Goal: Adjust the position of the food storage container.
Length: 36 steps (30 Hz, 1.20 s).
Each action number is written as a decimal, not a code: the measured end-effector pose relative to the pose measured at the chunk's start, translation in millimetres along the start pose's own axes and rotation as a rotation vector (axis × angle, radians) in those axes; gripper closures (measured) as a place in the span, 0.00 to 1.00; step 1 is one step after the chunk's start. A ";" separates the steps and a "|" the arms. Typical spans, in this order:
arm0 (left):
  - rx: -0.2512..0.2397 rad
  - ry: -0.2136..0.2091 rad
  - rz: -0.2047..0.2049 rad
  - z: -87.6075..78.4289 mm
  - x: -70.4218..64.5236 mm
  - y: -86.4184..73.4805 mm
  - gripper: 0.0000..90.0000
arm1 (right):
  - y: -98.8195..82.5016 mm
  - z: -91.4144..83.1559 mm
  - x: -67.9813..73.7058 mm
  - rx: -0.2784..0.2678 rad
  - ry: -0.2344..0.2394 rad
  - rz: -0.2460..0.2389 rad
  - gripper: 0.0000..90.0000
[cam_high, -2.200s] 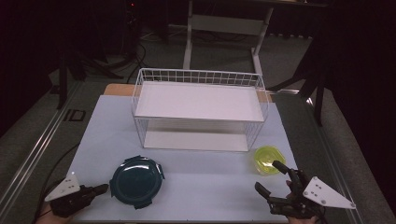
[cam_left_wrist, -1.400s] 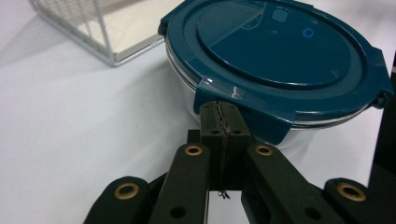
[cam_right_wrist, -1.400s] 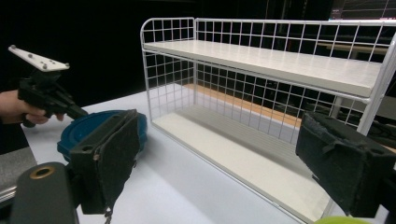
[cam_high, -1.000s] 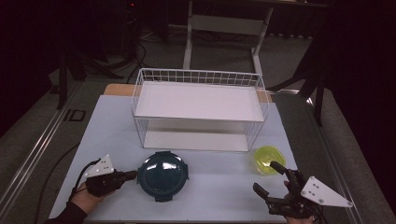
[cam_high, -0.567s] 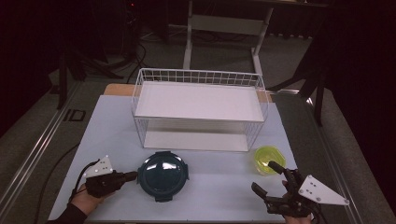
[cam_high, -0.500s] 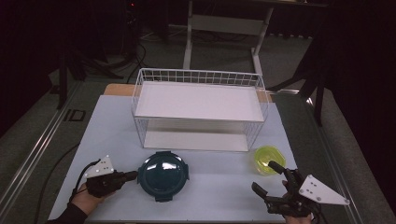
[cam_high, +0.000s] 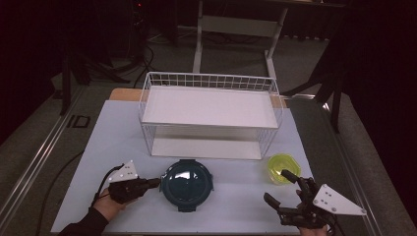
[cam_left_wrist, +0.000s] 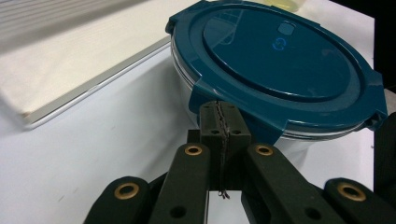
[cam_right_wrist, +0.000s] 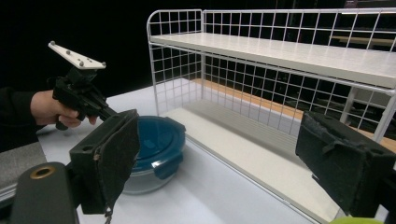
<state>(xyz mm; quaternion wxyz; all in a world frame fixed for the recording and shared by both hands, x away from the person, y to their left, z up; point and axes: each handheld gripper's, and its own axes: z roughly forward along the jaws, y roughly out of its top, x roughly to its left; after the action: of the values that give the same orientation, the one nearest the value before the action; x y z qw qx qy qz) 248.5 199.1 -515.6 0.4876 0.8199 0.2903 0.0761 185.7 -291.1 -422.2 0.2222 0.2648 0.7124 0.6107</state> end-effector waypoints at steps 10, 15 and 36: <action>0.009 0.011 0.001 0.5 -0.9 5.3 1.00 | -0.6 -0.6 -0.8 -0.002 -0.001 0.000 0.15; 0.020 -0.008 -0.012 6.3 -1.7 0.9 1.00 | -0.8 -0.2 0.2 0.001 0.003 -0.002 0.15; 0.022 -0.042 0.001 37.2 -12.3 19.9 1.00 | -2.1 1.5 1.5 0.011 0.010 -0.004 0.15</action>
<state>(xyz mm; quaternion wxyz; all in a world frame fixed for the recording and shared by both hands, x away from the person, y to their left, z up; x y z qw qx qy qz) 261.6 157.2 -515.9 0.4845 0.8268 0.2804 0.0558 185.3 -289.2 -424.6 0.2183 0.2618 0.7174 0.6076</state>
